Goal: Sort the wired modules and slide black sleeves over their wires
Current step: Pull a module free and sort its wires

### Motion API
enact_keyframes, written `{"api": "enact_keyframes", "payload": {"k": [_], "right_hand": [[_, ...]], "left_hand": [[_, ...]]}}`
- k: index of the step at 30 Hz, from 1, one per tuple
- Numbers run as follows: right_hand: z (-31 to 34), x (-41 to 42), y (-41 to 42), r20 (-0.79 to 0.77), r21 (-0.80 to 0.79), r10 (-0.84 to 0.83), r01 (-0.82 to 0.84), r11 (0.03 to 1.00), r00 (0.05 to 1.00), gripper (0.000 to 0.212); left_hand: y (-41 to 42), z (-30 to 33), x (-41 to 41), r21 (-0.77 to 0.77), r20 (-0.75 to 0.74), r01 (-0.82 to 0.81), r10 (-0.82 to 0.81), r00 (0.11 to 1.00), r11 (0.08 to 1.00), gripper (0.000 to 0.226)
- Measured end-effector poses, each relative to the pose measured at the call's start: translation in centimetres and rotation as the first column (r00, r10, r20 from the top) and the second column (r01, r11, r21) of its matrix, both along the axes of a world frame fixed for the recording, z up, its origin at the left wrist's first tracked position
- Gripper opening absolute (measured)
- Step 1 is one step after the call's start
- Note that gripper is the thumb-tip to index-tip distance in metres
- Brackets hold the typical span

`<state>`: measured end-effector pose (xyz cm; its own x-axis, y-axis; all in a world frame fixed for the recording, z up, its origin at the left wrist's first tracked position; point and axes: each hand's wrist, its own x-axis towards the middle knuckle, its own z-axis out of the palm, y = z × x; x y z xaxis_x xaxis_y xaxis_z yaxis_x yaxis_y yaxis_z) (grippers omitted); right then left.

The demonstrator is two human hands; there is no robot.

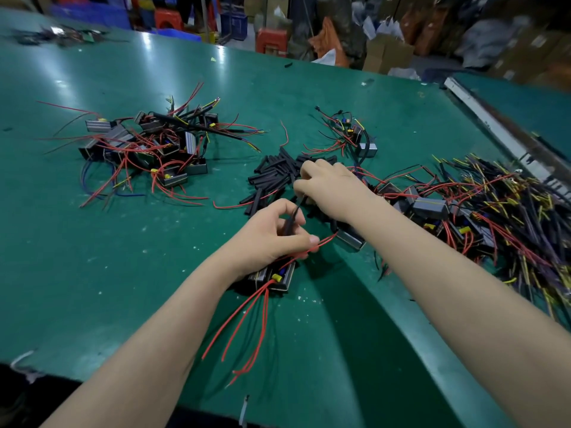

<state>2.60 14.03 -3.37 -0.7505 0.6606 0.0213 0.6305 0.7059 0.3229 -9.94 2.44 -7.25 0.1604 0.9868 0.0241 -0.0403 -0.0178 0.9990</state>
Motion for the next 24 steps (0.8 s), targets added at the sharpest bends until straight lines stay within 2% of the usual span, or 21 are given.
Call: {"api": "enact_keyframes", "payload": {"k": [1, 2, 3, 4, 6, 7, 9, 11, 14, 16, 18, 24], "right_hand": [[0.0, 0.2, 0.0, -0.098, -0.019, 0.008, -0.010, 1.000, 0.995, 0.029], [0.1, 0.4, -0.2, -0.270, -0.066, -0.011, -0.007, 0.998, 0.963, 0.024], [0.3, 0.6, -0.4, -0.468, -0.135, -0.066, 0.003, 0.991, 0.881, 0.019], [0.5, 0.8, -1.0, -0.641, -0.209, -0.138, 0.002, 0.978, 0.755, 0.016], [0.7, 1.6, -2.8, -0.845, -0.343, -0.275, -0.069, 0.937, 0.458, 0.014], [0.5, 2.1, -3.9, -0.888, -0.396, -0.337, -0.146, 0.907, 0.315, 0.019], [0.1, 3.3, -6.1, -0.909, -0.415, -0.406, -0.289, 0.862, 0.094, 0.031], [-0.3, 4.5, -7.8, -0.898, -0.387, -0.436, -0.353, 0.852, -0.068, 0.033], [-0.3, 5.7, -9.0, -0.852, -0.344, -0.444, -0.344, 0.874, -0.278, 0.023], [-0.1, 6.2, -9.2, -0.814, -0.331, -0.449, -0.340, 0.880, -0.368, 0.018], [0.1, 6.3, -9.4, -0.768, -0.340, -0.484, -0.373, 0.863, -0.420, 0.016], [-0.2, 5.8, -9.6, -0.731, -0.403, -0.555, -0.405, 0.821, -0.396, 0.013]], "left_hand": [[0.0, 0.0, -0.1, 0.010, 0.001, 0.005, -0.005, 1.000, 1.000, 0.029], [0.0, 0.0, -0.2, 0.014, 0.003, 0.009, -0.009, 1.000, 1.000, 0.030], [0.0, 0.0, -0.2, 0.016, 0.012, 0.011, -0.011, 1.000, 1.000, 0.031], [0.0, 0.1, -0.3, 0.018, 0.021, 0.011, -0.011, 1.000, 1.000, 0.032], [-0.1, 0.2, -0.2, 0.030, 0.038, -0.001, 0.000, 0.999, 1.000, 0.035], [-0.1, 0.2, -0.2, 0.040, 0.053, -0.007, 0.005, 0.999, 0.999, 0.036], [-0.3, 0.3, 0.1, 0.064, 0.096, -0.006, -0.001, 0.995, 0.998, 0.036], [-0.2, 0.2, 0.5, 0.083, 0.133, -0.012, 0.001, 0.991, 0.996, 0.036], [-0.3, 0.2, 0.8, 0.089, 0.137, -0.026, 0.014, 0.991, 0.996, 0.036], [-0.4, 0.2, 0.9, 0.088, 0.141, -0.031, 0.018, 0.990, 0.996, 0.035], [-0.5, 0.2, 1.0, 0.099, 0.151, -0.038, 0.022, 0.988, 0.994, 0.034], [-0.7, 0.5, 1.1, 0.139, 0.146, -0.074, 0.053, 0.988, 0.988, 0.032]]}}
